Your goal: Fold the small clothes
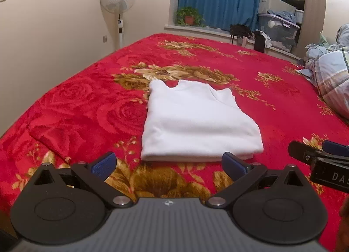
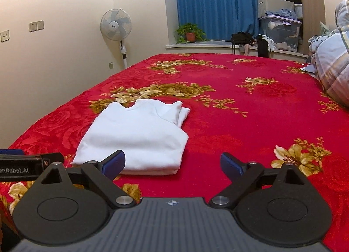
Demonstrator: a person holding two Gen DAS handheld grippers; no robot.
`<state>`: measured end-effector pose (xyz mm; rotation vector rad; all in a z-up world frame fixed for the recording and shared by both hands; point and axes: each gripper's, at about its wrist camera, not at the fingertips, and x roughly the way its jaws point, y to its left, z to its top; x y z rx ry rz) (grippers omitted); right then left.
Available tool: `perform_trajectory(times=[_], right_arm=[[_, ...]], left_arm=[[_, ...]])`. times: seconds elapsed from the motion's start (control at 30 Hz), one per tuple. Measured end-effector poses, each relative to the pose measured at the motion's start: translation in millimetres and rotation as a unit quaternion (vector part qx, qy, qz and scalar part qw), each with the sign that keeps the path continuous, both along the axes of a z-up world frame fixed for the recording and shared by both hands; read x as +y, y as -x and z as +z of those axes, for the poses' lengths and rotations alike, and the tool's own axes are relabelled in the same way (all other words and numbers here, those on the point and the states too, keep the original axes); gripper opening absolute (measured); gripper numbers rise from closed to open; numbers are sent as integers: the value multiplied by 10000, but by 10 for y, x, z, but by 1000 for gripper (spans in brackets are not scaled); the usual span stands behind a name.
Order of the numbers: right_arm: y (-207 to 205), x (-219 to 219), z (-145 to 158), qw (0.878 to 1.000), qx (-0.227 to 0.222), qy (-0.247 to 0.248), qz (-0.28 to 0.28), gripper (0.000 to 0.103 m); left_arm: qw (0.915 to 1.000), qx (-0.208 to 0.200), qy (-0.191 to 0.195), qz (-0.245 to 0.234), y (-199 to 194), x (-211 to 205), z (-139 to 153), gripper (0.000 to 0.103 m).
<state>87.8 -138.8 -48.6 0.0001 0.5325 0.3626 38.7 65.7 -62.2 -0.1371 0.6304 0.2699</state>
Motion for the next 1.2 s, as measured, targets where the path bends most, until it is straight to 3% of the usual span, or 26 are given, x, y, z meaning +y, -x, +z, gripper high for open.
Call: perform_trajectory(times=[1.2], right_arm=[[9,99,-53,9998,40,95,189,94]], left_arm=[[9999,11,42,-135,-31,17,-30,103]])
